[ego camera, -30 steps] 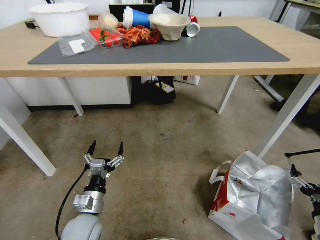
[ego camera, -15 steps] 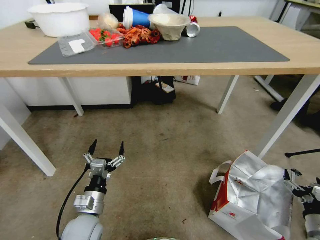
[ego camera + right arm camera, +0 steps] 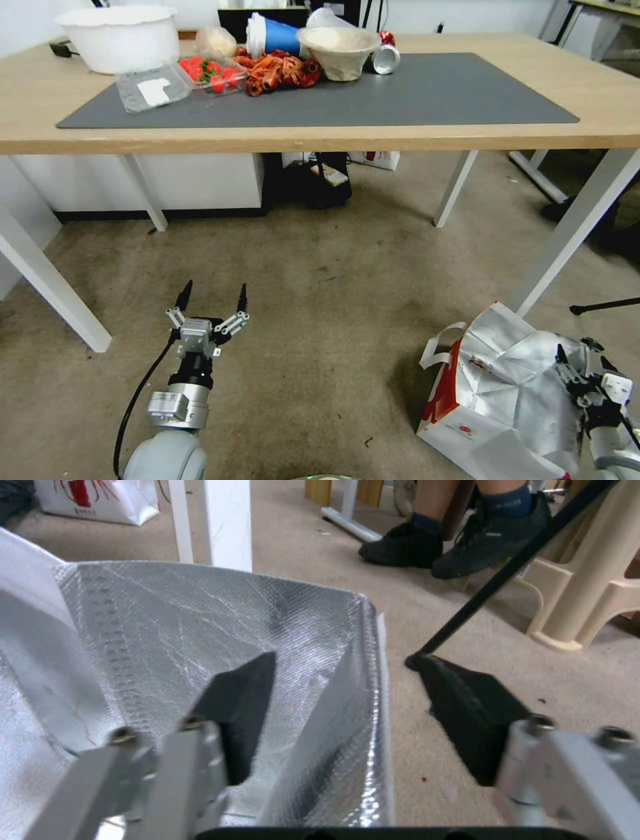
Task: Pick up the food delivery bag from the floor and place it on the table.
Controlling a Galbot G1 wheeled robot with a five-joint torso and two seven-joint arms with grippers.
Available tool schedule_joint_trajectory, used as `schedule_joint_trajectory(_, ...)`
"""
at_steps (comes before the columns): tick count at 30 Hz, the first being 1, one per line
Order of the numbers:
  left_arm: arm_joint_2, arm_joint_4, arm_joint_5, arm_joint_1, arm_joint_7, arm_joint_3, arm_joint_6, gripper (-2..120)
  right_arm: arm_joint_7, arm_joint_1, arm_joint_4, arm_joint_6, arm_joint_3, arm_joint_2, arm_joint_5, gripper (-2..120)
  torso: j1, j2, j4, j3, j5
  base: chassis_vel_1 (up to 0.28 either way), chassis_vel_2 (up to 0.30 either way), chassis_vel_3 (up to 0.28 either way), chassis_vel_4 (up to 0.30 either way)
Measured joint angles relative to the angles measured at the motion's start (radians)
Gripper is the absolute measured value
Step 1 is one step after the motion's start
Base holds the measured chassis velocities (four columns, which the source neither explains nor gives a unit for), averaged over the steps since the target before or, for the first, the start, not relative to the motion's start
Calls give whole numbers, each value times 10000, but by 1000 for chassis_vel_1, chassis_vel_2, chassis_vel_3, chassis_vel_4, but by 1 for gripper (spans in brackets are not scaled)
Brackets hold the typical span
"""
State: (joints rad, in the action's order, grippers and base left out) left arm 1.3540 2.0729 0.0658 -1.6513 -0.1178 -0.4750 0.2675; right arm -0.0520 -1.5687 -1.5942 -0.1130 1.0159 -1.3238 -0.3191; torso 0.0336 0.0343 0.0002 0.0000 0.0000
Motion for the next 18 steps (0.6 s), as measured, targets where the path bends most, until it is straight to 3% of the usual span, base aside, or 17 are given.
schedule_joint_trajectory(14,-13,0,21,34,-8,-5,0,100,17,0,-59,-7,-38,-45,0,10,0,0,0,3,0,0,0,0,0)
schedule_joint_trajectory(15,-13,-14,25,36,-8,-1,1,100,19,-19,-58,-16,-37,-51,0,1,0,0,0,4,0,0,0,0,0)
schedule_joint_trajectory(18,-13,-18,31,39,-8,0,5,100,20,-48,-58,-40,-34,-67,-8,0,0,0,0,5,0,0,0,0,0)
